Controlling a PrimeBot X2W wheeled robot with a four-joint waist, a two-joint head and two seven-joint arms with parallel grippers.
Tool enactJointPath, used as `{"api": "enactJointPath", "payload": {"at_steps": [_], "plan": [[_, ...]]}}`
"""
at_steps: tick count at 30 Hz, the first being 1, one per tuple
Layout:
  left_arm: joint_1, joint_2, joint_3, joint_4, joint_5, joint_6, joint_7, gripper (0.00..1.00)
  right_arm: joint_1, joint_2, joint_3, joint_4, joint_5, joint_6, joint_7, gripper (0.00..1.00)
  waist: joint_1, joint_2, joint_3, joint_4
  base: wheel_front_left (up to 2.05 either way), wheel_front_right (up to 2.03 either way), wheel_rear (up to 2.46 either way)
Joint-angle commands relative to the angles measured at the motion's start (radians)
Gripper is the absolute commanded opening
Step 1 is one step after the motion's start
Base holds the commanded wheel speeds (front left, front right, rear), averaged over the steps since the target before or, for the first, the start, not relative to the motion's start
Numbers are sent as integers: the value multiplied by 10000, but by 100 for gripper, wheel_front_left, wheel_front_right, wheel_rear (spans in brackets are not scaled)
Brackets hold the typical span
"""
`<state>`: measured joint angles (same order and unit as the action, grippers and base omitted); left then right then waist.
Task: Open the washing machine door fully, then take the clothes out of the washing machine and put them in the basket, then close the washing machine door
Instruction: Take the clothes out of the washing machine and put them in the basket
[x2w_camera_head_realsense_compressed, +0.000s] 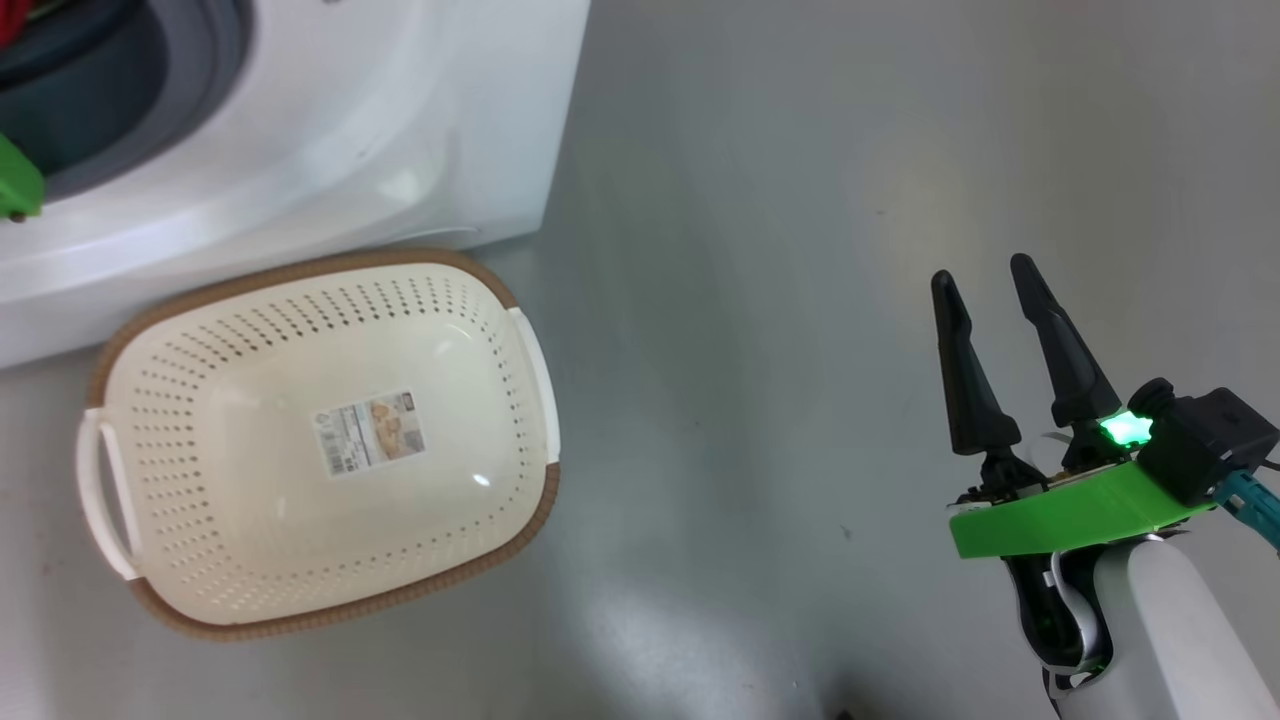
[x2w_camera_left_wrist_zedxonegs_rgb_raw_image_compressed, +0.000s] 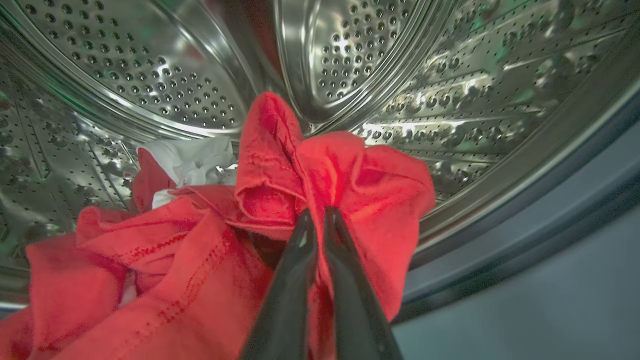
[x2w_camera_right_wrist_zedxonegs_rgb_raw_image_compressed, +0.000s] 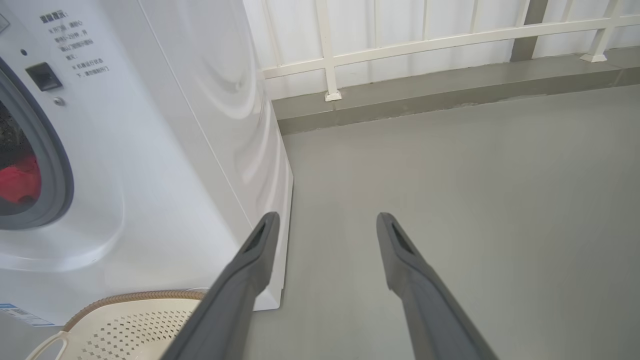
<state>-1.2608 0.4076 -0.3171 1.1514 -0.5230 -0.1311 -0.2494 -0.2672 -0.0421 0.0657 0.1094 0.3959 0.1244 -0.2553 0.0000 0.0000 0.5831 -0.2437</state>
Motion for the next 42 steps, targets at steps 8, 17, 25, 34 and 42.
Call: {"api": "enactJointPath", "payload": {"at_steps": [8, 17, 25, 34, 42], "plan": [[2353, 61, 2078, -2866, 397, 346, -122, 0, 545, -81, -103, -93, -346, 63, -65, 100, 0, 0, -891, 559, 0, 0, 0], [5291, -1385, 4496, -5564, 1618, 73, -123, 0, 1054, -81, -282, 52, -558, 63, -65, 100, 0, 0, -1810, 1083, 0, 0, 0], [7129, -2322, 5032, -7680, 2302, 9, -123, 0, 1338, -81, -354, 114, -635, 63, -65, 100, 0, 0, -2267, 1341, 0, 0, 0], [8541, -2647, 4949, -9599, 2390, 6, -123, 0, 1509, -81, -416, 130, -602, 63, -65, 100, 0, 0, -2518, 1385, 0, 0, 0], [9211, -2897, 5092, -11562, 2512, 5, -124, 0, 1590, -81, -506, 120, -548, 63, -65, 100, 0, 0, -2603, 1323, 0, 0, 0]]}}
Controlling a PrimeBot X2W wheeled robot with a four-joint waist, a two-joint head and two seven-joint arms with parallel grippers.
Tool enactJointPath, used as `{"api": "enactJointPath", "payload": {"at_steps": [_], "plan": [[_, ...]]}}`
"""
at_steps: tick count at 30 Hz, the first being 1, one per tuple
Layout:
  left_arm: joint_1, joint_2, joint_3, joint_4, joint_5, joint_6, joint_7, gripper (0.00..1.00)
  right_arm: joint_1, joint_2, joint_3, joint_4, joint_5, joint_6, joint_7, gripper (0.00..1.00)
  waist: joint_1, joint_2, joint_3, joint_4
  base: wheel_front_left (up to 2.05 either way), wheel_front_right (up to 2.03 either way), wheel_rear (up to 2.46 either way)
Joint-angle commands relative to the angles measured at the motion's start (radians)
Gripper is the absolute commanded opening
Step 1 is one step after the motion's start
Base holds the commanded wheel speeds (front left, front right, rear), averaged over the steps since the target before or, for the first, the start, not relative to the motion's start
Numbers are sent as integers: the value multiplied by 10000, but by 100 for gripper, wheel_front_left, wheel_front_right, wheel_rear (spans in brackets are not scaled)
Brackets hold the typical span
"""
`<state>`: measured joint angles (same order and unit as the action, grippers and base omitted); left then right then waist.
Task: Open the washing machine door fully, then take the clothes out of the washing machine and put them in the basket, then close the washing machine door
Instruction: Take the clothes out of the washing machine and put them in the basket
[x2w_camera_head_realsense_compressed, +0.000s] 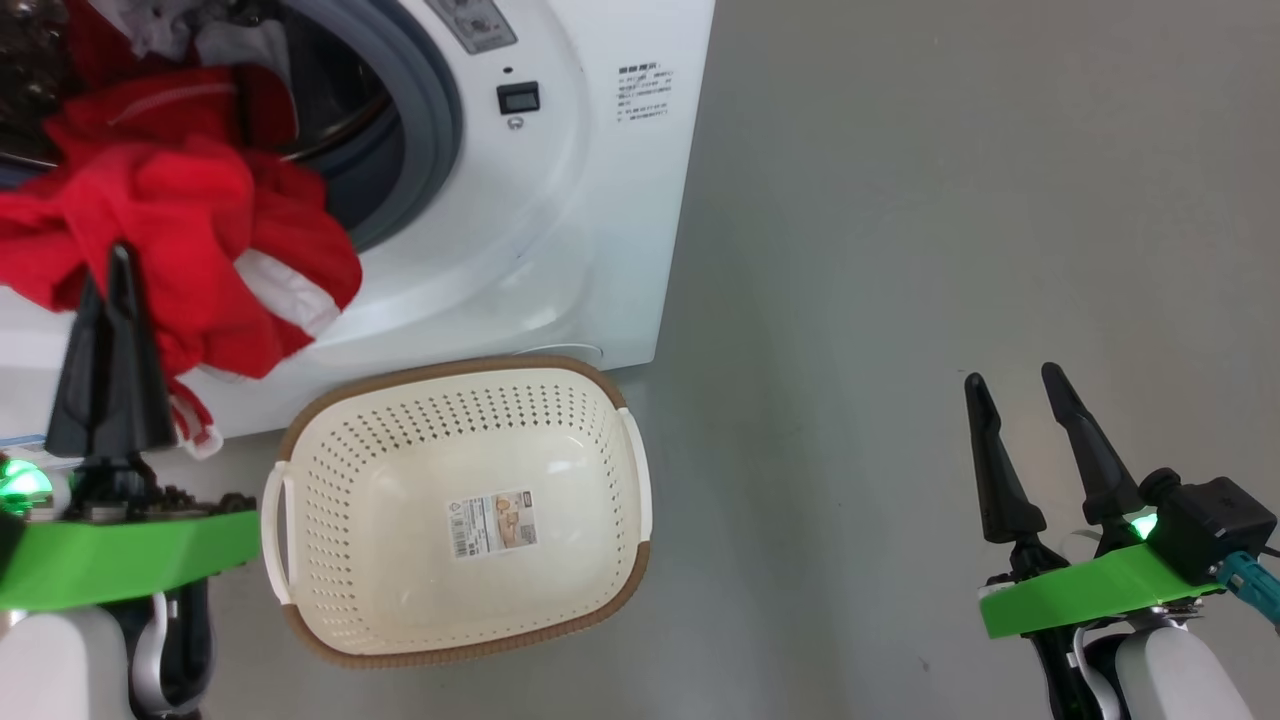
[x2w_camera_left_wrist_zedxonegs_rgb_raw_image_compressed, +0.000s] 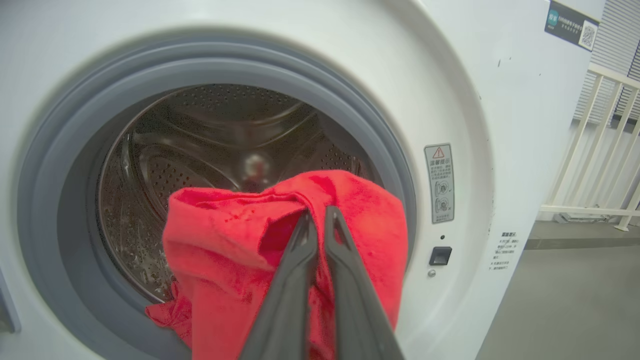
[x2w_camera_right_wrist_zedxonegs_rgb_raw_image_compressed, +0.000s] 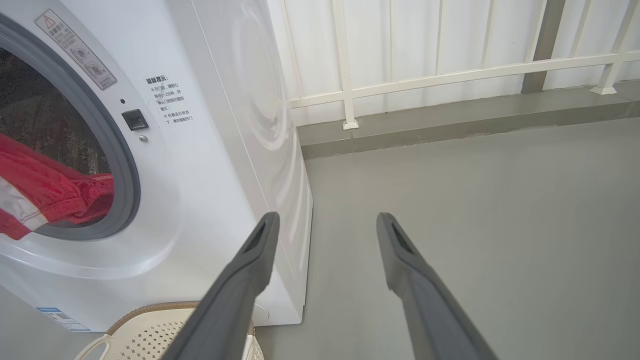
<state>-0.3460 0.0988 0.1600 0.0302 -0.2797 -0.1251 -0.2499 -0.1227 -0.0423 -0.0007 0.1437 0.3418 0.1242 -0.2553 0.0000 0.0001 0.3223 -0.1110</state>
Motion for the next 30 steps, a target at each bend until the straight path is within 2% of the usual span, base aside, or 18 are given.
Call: {"api": "enactJointPath", "payload": {"at_steps": [1, 6, 15, 20, 30], "plan": [[95, 157, 325, -598, 86, -54, -118, 0, 143, -79, 145, -230, -4, 65, -65, 100, 0, -1, 13, -7, 0, 0, 0], [253, 45, 206, -1128, 148, -55, -118, 0, 136, -79, 107, -230, 7, 65, -65, 100, 0, -1, 39, 5, 0, 0, 0], [525, 63, -23, -146, -76, -55, -118, 0, 104, -79, 226, -259, 78, 65, -65, 100, 0, -1, 109, -82, 0, 0, 0], [656, 33, -452, 773, -435, -55, -118, 0, 59, -79, 297, -281, 129, 65, -65, 100, 0, -1, 353, -97, 0, 0, 0], [370, 348, -1627, 3087, -1055, -55, -118, 0, -208, -79, 448, -424, 166, 65, -65, 100, 0, -1, 1051, -232, 0, 0, 0]]}}
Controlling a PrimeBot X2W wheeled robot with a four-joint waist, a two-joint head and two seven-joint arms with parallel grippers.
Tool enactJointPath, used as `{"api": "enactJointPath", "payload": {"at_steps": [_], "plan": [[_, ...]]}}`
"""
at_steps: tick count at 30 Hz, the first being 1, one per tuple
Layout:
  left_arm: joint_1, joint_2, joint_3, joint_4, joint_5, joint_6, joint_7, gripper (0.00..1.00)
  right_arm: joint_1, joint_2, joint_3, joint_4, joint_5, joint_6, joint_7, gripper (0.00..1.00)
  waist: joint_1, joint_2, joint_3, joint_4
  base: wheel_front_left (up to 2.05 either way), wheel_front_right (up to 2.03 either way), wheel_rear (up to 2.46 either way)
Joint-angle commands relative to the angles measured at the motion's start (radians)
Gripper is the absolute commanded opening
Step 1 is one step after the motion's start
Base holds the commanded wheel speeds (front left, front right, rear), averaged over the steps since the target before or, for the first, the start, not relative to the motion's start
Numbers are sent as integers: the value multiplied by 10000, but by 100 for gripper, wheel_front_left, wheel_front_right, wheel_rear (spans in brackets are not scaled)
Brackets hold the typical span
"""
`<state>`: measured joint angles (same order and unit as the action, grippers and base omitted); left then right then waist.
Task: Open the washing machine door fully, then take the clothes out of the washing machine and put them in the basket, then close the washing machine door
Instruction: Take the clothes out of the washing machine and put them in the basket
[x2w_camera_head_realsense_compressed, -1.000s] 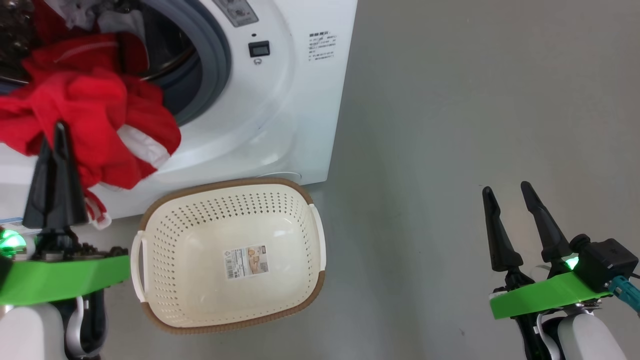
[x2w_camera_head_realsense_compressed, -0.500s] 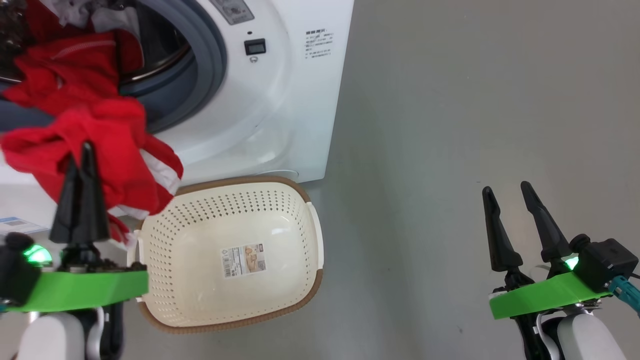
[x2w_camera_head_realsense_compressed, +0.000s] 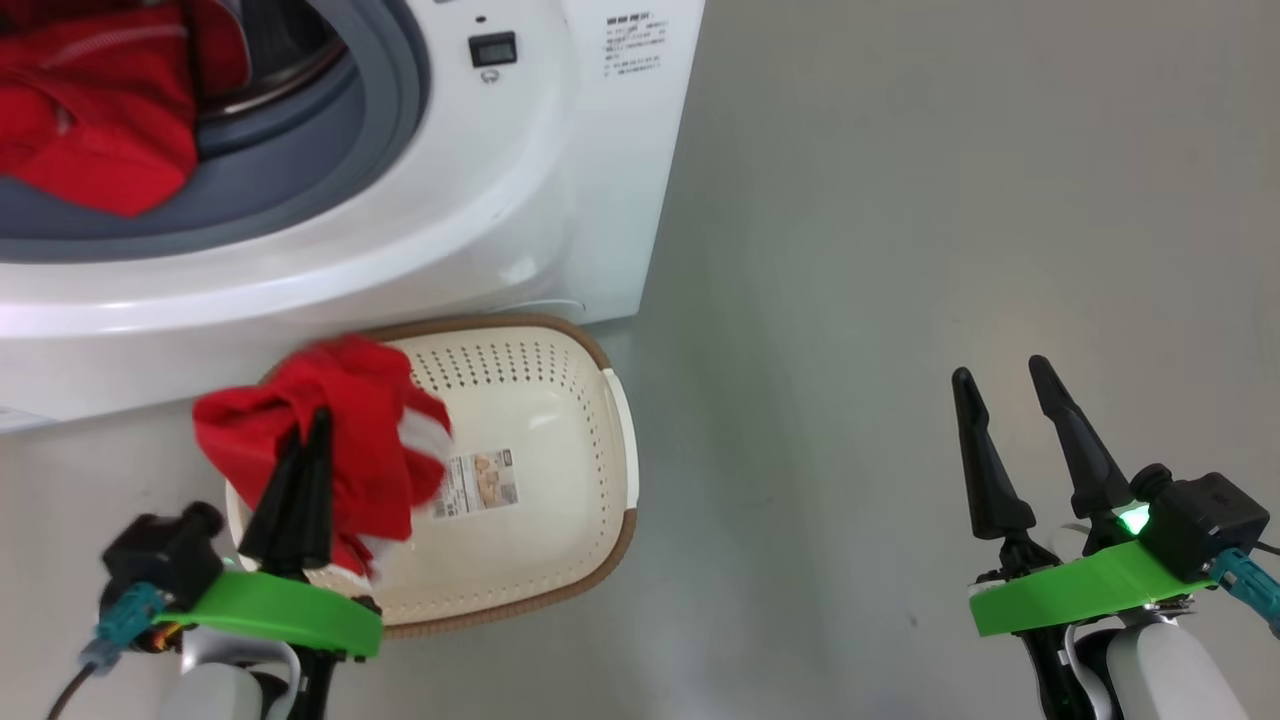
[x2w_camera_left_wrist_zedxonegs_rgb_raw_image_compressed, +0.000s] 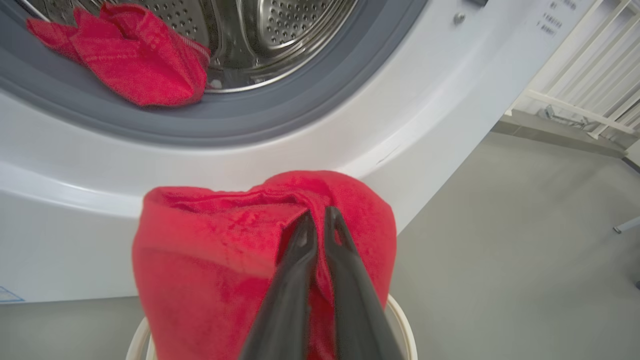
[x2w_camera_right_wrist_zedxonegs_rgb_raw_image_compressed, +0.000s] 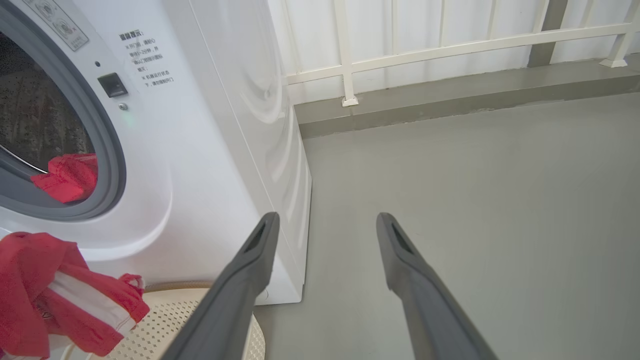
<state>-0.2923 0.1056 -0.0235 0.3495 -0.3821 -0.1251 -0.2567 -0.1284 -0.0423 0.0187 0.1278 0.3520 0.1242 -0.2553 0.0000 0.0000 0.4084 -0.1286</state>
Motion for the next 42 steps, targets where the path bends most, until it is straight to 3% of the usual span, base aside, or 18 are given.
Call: {"api": "enactJointPath", "payload": {"at_steps": [1, 25, 39, 40, 42], "plan": [[-166, 281, 208, -106, -31, -55, -51, 0, -150, -79, 255, -265, 65, 65, -65, 100, 0, 0, 190, -56, 0, 0, 0], [-2997, 1232, -1460, 4395, -494, -55, -51, 0, -1161, -79, 481, -690, 282, 65, -65, 100, 0, 0, 3155, -267, 0, 0, 0], [-4213, 1508, -2056, 5629, -1139, -55, -51, 0, -1417, -79, 402, -877, 208, 65, -65, 100, 0, 0, 3845, -308, 0, 0, 0], [-4224, 1516, -2053, 5641, -1168, -55, -51, 2, -1424, -79, 401, -868, 198, 65, -65, 100, 0, 0, 3837, -301, 0, 0, 0], [-4227, 1509, -2046, 5636, -1229, -55, -51, 22, -1444, -79, 402, -857, 183, 65, -65, 100, 0, 0, 3809, -284, 0, 0, 0]]}}
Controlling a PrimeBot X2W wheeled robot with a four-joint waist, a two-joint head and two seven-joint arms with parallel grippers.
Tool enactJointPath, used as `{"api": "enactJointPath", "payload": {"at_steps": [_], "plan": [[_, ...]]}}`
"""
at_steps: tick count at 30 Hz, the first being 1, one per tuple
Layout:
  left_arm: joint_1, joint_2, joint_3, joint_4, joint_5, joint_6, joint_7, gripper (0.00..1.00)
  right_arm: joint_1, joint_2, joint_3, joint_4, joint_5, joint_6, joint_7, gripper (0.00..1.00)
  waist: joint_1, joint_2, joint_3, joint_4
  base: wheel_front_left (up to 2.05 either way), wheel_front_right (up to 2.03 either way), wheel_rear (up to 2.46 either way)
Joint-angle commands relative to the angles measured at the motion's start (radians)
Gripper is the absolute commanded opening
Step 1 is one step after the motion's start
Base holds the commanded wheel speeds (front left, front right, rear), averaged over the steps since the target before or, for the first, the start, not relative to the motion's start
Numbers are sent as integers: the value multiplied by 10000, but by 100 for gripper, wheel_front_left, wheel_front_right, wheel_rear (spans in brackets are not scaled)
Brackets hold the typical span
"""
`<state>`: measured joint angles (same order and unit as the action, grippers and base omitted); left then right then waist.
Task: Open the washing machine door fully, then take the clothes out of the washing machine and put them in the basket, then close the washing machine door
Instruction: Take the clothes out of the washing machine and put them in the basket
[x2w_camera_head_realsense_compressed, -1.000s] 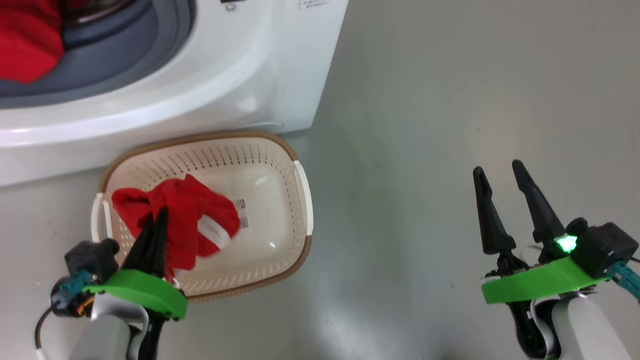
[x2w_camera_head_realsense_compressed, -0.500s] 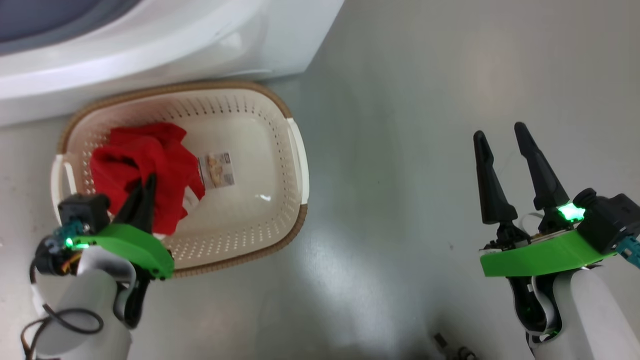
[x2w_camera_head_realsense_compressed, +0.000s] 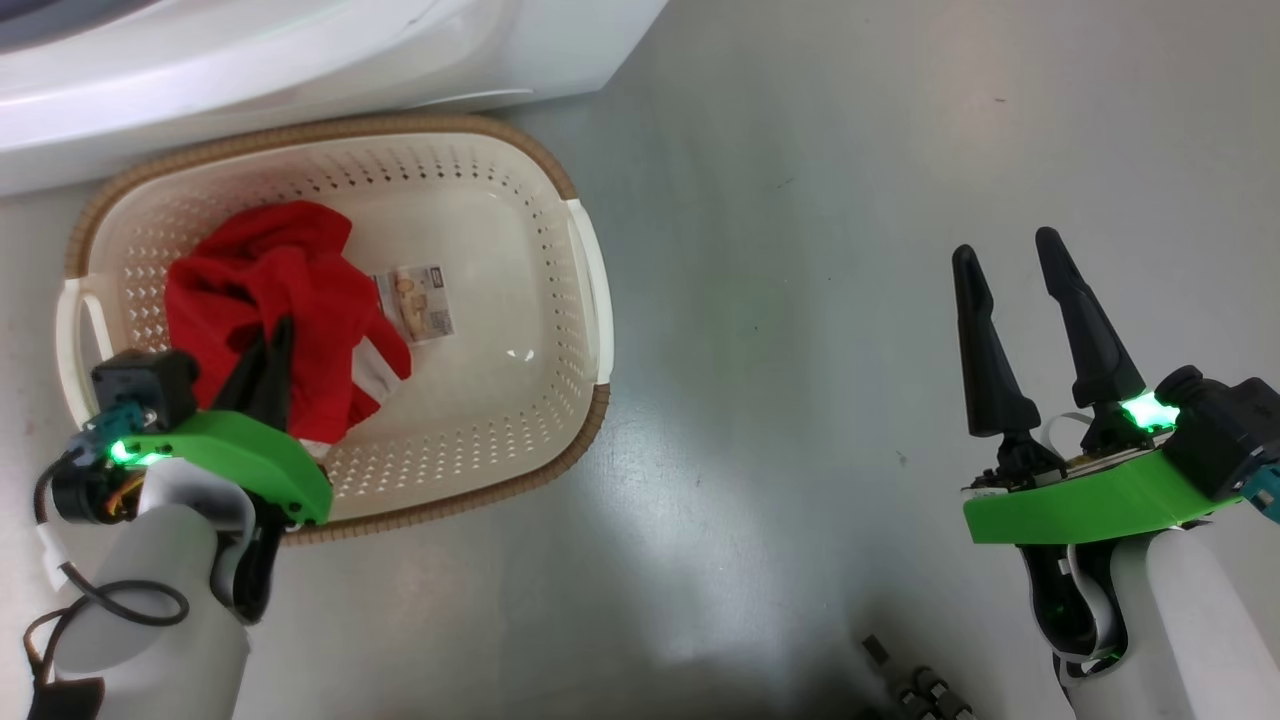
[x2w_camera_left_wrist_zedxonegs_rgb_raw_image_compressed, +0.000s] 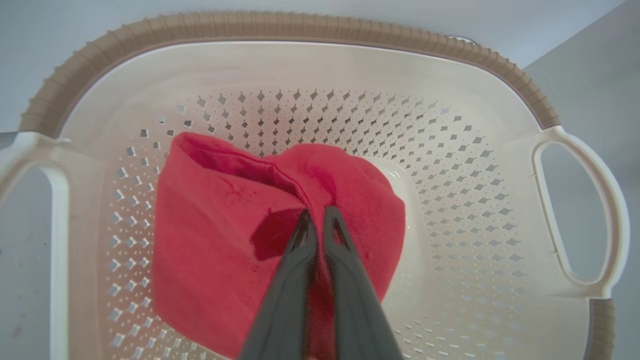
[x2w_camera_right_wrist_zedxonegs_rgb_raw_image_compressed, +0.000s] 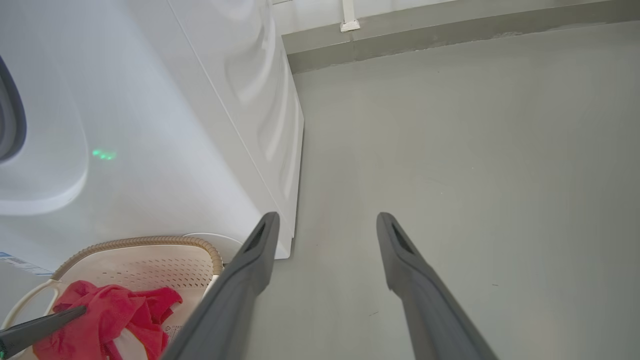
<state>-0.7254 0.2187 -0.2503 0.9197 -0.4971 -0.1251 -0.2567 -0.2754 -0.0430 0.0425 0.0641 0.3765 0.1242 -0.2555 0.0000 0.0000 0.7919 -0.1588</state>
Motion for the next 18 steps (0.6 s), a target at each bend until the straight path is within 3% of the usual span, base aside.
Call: {"api": "enactJointPath", "payload": {"at_steps": [1, 2, 3, 4, 5, 6, 18], "plan": [[110, 370, 220, -70, -112, -55, -51, 25, 18, -72, 165, -217, -70, 65, -63, 100, 0, 0, -46, 28, 0, 0, 0], [110, 370, 220, -70, -112, -55, -51, 25, 18, -72, 165, -217, -70, 65, -63, 100, 0, 0, -46, 28, 0, 0, 0], [117, 366, 216, -72, -138, -56, -51, 47, 12, -72, 164, -214, -76, 65, -63, 100, 0, 0, -72, 38, 0, 0, 0], [133, 356, 225, -73, -165, -56, -51, 78, 13, -72, 161, -206, -85, 65, -63, 100, 0, 0, -118, 54, 0, 0, 0], [159, 345, 239, -61, -192, -56, -51, 96, 19, -72, 166, -193, -98, 65, -63, 100, 0, 0, -164, 64, 0, 0, 0], [183, 332, 260, -54, -218, -56, -51, 100, 23, -72, 163, -187, -111, 65, -63, 100, 0, 0, -217, 82, 0, 0, 0], [1001, 17, 928, -787, -314, -56, -51, 100, 187, -72, 108, 102, -362, 65, -63, 100, 0, 0, -1541, 364, 0, 0, 0]]}}
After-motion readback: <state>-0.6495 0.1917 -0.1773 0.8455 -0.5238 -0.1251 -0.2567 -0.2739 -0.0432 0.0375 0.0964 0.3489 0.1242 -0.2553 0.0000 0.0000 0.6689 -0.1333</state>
